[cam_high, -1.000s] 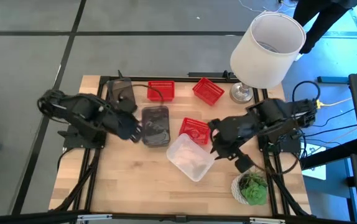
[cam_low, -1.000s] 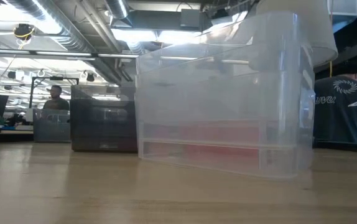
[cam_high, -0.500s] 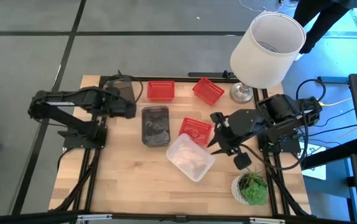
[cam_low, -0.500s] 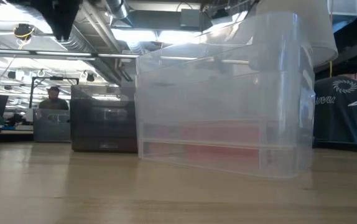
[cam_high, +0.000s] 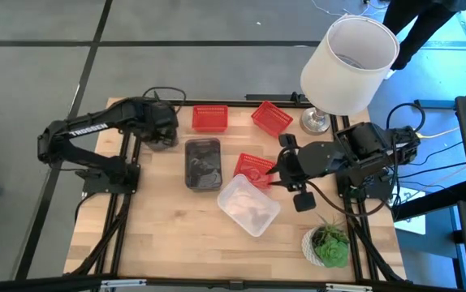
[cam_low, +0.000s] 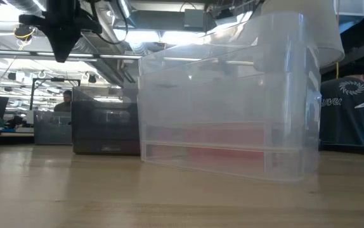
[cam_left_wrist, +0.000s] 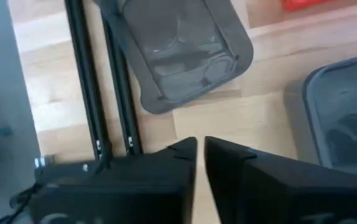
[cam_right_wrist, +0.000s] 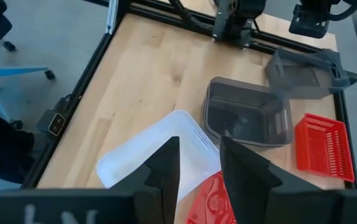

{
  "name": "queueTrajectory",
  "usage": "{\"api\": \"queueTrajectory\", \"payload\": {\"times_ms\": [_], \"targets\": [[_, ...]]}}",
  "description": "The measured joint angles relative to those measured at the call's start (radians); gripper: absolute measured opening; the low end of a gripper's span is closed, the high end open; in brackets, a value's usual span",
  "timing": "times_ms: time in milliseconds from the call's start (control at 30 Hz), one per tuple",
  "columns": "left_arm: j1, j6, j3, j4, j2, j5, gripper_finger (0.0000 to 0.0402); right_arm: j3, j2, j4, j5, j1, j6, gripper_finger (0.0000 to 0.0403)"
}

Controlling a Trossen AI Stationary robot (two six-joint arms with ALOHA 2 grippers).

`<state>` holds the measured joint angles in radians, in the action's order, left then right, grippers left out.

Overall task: Stack baskets by color
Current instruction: Stack the top black bin on the bottom black bins

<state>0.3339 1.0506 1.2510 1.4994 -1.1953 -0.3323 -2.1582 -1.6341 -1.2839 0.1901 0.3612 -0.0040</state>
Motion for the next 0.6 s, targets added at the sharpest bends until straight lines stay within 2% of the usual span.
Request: {"api": "queueTrajectory", "payload": {"times_ms": [100, 267, 433, 533, 600], "targets": [[0.055, -0.116, 0.0, -0.033, 0.0, 0.029, 0.0007, 0.0, 0.0, 0.0, 0.001, -0.015, 0.0, 0.0113], [0.114, -0.223, 0.0, -0.037, 0.0, 0.076, 0.0032, 0.0, 0.0, -0.004, 0.001, -0.041, -0.002, 0.0113], [0.193, -0.19, -0.014, -0.039, -0.018, 0.203, 0.0059, 0.0, 0.0, -0.015, 0.001, -0.065, -0.031, 0.0113], [0.247, -0.152, -0.055, -0.029, -0.03, 0.231, 0.0068, 0.0, 0.0, -0.028, 0.001, -0.075, -0.034, 0.0113], [0.272, -0.194, -0.09, -0.048, -0.047, 0.232, 0.0069, 0.0, 0.0, -0.036, 0.001, -0.077, -0.035, 0.0113]]}}
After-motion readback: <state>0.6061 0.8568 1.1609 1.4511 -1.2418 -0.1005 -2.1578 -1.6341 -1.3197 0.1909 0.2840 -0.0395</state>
